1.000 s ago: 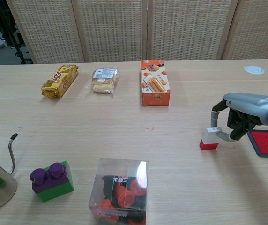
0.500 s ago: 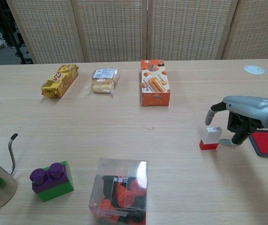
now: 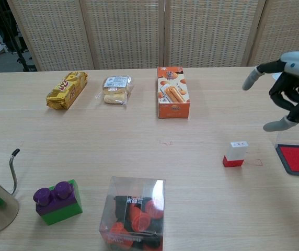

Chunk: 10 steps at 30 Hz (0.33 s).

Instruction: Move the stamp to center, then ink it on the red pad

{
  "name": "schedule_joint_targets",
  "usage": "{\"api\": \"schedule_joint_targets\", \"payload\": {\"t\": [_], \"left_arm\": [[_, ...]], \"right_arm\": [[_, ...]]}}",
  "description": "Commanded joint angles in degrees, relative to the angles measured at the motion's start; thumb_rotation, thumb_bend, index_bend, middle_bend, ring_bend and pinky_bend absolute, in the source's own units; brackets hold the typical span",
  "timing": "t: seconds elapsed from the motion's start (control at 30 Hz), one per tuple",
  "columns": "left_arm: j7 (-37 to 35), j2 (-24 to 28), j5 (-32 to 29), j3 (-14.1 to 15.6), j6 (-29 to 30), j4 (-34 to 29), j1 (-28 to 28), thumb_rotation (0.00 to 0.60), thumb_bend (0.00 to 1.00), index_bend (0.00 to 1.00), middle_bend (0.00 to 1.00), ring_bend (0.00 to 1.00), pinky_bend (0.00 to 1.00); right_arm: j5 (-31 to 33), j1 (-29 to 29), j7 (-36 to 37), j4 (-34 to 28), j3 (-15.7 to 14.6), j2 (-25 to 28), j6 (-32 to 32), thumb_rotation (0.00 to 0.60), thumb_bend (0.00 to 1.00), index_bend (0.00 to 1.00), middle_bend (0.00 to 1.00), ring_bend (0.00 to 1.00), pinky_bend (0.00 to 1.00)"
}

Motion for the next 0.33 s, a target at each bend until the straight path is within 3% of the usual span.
{"api": "schedule_joint_targets", "payload": {"t": [0.03, 0.07, 0.13, 0.33], "left_arm": [[0.4, -0.5, 1.5, 1.0, 2.3, 0.8, 1.5, 0.6, 0.0, 0.0, 0.0, 0.0, 0.0], [0.6, -0.9, 2.0, 1.3, 3.1, 1.1, 1.9, 0.6, 0.0, 0.0, 0.0, 0.0, 0.0], [1.2, -1.5, 2.8, 2.1, 4.5, 1.9, 2.9, 0.6, 0.0, 0.0, 0.0, 0.0, 0.0], [1.6, -2.5, 4.8, 3.7, 6.6, 3.0, 4.7, 0.6, 0.0, 0.0, 0.0, 0.0, 0.0]], "right_arm": [[-15.7, -8.6, 4.5, 2.0, -4.3, 5.1, 13.4, 0.6, 0.0, 0.19, 0.14, 0.05, 0.34], [-17.3, -9.6, 5.8, 3.3, -4.8, 5.2, 14.7, 0.6, 0.0, 0.15, 0.06, 0.01, 0.22], [-19.8, -11.9, 8.0, 7.7, -5.3, 5.1, 18.2, 0.6, 0.0, 0.09, 0.0, 0.0, 0.12], [-20.4, -15.6, 15.6, 14.6, -5.0, 3.5, 21.6, 0.6, 0.0, 0.03, 0.0, 0.0, 0.05]]}}
